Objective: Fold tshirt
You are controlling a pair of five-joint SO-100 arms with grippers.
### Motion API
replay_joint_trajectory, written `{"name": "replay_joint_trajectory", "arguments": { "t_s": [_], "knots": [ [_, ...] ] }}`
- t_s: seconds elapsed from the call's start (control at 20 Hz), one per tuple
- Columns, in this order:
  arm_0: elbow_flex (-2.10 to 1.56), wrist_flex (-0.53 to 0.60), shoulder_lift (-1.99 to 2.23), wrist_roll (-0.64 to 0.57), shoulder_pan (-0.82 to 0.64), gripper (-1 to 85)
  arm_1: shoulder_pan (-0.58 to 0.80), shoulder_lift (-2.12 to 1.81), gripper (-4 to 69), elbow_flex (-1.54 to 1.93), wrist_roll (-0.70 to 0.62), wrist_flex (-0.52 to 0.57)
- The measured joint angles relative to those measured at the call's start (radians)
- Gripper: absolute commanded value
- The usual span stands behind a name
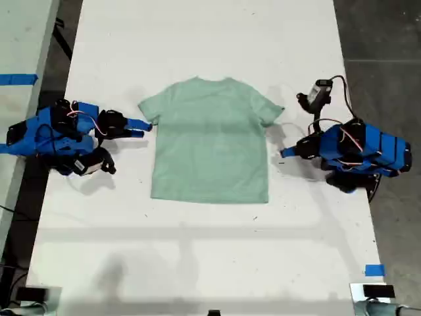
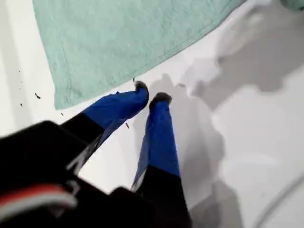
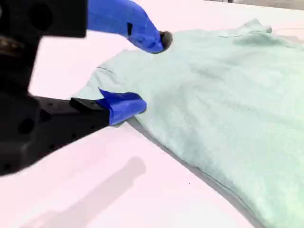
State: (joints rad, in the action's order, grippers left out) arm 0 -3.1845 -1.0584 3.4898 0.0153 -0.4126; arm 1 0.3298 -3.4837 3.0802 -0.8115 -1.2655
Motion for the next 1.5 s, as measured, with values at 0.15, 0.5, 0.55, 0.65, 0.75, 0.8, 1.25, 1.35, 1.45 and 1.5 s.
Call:
{"name": "replay_joint_trajectory", "arguments": {
  "t_s": [0.15,0.5,0.55,0.65,0.75,0.8,1.25,1.35,1.45,1.5],
  "knots": [
    [0.000,-0.012,0.000,0.055,0.081,0.1,-0.087,0.000,-0.9,0.000,0.169,0.008],
    [0.000,-0.014,0.000,0.067,0.109,0.1,-0.127,0.002,-0.9,0.000,0.583,0.012],
    [0.000,-0.014,0.000,0.071,0.109,0.1,-0.127,0.002,-0.9,0.000,0.588,0.012],
    [0.000,-0.005,0.000,0.078,0.109,0.1,-0.130,0.002,-0.8,0.000,0.600,0.012],
    [0.000,0.012,0.000,0.117,0.112,0.1,-0.143,0.002,-0.7,0.000,0.615,0.011],
    [0.000,0.012,0.000,0.153,0.127,0.1,-0.147,0.002,-0.6,0.000,0.618,0.011],
    [0.025,0.048,0.000,0.219,0.163,0.1,-0.153,0.002,-0.5,0.000,0.617,0.006],
    [0.025,0.055,0.000,0.219,0.163,0.1,-0.153,0.002,-0.5,-0.018,0.615,0.003],
    [0.038,0.057,0.000,0.219,0.163,0.1,-0.153,0.002,-0.5,-0.081,0.600,-0.037],
    [0.066,0.057,-0.011,0.219,0.163,0.1,-0.152,0.003,-0.5,-0.103,0.589,-0.051]
  ]
}}
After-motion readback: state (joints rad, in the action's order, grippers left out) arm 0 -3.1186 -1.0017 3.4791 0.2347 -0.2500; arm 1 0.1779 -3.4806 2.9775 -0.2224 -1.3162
